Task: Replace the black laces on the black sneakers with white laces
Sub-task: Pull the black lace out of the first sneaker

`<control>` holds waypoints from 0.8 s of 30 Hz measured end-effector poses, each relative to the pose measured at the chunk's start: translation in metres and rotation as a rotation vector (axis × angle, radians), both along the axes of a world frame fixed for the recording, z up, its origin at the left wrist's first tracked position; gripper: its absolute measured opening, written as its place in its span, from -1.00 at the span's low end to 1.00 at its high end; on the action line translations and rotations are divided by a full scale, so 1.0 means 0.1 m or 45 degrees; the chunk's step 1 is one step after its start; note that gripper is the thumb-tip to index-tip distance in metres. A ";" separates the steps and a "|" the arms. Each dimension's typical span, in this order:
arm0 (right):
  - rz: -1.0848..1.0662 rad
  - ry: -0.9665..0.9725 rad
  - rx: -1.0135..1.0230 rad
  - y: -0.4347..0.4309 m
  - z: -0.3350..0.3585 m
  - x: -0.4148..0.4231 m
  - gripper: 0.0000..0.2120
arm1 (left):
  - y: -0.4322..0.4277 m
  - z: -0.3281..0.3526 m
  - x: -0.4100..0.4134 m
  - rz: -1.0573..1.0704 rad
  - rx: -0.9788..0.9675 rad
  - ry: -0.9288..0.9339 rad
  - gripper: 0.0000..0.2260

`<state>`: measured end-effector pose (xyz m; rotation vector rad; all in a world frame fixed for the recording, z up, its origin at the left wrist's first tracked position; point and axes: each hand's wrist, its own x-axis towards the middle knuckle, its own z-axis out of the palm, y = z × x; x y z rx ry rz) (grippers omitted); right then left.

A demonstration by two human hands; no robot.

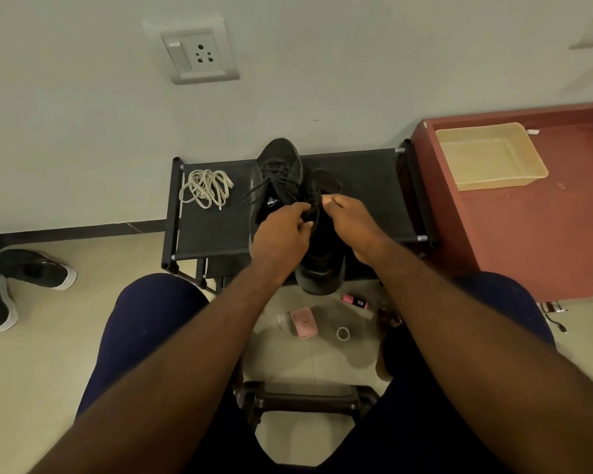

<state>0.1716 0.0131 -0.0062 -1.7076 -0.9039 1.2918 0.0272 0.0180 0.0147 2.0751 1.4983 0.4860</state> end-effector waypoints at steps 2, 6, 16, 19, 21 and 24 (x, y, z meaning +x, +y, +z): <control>0.012 0.082 0.008 0.01 0.01 -0.01 -0.78 | 0.02 0.01 0.06 -0.025 -0.052 0.053 -0.64; -0.109 0.166 0.048 -0.03 -0.01 0.00 -0.89 | 0.00 -0.02 0.16 -0.017 -0.059 0.230 -0.70; 0.111 -0.453 0.082 -0.24 -0.10 -0.07 -0.57 | -0.13 -0.05 0.21 -0.019 -0.062 0.254 -0.72; 0.020 -0.549 0.090 -0.34 -0.10 -0.16 -0.50 | -0.16 -0.03 0.18 0.007 -0.081 0.320 -0.76; -0.079 -0.600 0.054 -0.38 -0.09 -0.18 -0.56 | -0.19 -0.01 0.15 0.012 -0.096 0.343 -0.76; -0.128 -0.683 0.052 -0.43 -0.06 -0.17 -0.67 | -0.25 0.02 0.10 -0.015 -0.115 0.252 -0.73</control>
